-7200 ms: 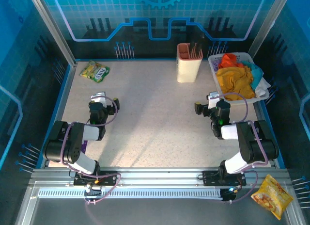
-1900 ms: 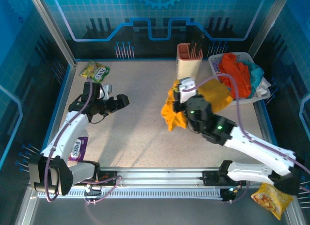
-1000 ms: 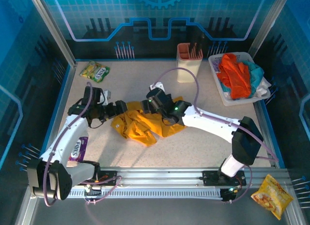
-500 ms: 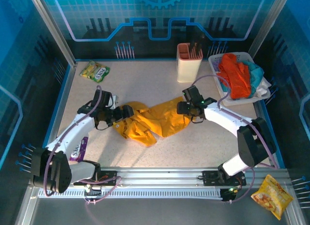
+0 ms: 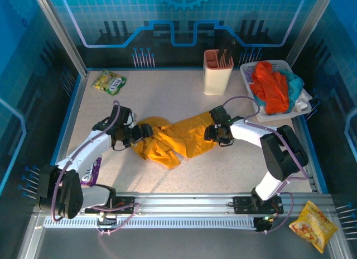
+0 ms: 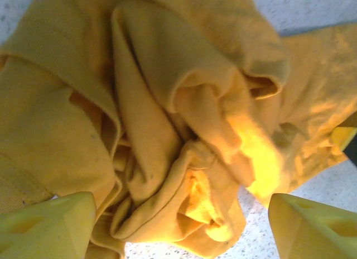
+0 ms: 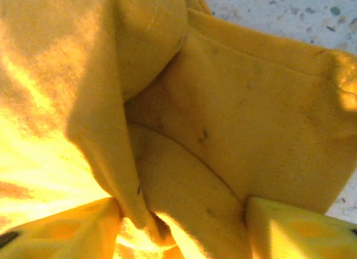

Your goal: Fold and stack the t-shirts

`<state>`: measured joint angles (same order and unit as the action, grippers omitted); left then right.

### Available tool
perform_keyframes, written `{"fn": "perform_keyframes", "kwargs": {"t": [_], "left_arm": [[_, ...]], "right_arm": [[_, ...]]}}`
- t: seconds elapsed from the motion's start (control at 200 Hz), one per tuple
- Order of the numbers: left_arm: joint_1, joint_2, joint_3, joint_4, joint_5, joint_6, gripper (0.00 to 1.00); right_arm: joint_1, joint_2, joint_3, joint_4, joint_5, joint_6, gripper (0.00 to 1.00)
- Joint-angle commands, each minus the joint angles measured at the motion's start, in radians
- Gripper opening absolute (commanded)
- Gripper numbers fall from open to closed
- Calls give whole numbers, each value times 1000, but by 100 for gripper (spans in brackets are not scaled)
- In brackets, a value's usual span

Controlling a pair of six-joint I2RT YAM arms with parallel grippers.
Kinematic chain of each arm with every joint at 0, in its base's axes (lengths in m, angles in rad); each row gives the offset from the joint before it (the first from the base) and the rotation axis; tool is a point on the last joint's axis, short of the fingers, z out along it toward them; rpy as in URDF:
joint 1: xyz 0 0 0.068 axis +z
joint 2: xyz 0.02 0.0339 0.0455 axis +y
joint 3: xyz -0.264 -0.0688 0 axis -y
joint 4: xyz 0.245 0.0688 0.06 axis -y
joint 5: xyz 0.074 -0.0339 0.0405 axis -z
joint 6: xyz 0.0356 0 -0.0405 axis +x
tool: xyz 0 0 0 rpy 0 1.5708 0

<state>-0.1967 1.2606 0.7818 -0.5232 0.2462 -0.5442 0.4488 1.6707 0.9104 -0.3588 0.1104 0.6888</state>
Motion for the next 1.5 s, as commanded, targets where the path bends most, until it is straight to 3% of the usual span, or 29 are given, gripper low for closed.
{"fn": "perform_keyframes", "kwargs": {"t": [0.0,0.16,0.295,0.595,0.881,0.981,1.061,1.186,1.251,1.346,1.496], "left_arm": [[-17,25,-41,22,-18,-35,79],[-42,70,-83,83,-32,-64,75],[-46,130,-72,90,-98,-55,75],[-40,298,88,39,-255,46,75],[26,407,297,-36,-344,128,74],[34,388,344,-51,-304,120,74],[23,364,361,-32,-223,95,74],[-18,360,386,0,-62,24,74],[-59,369,401,13,-41,-1,74],[-128,394,435,21,-56,7,72],[-168,482,511,19,-49,10,59]], "right_arm": [[-24,23,-1,19,-31,32,48],[-69,-13,-22,29,-30,47,14],[-98,-85,-66,19,12,32,6],[-156,-307,-202,7,81,33,6],[-165,-454,-304,9,104,41,10],[-166,-472,-319,9,98,38,15],[-166,-477,-329,24,84,32,25],[-166,-465,-329,50,58,21,55],[-165,-454,-323,56,46,17,65],[-166,-433,-311,58,29,10,73],[-166,-419,-308,61,20,2,74]]}}
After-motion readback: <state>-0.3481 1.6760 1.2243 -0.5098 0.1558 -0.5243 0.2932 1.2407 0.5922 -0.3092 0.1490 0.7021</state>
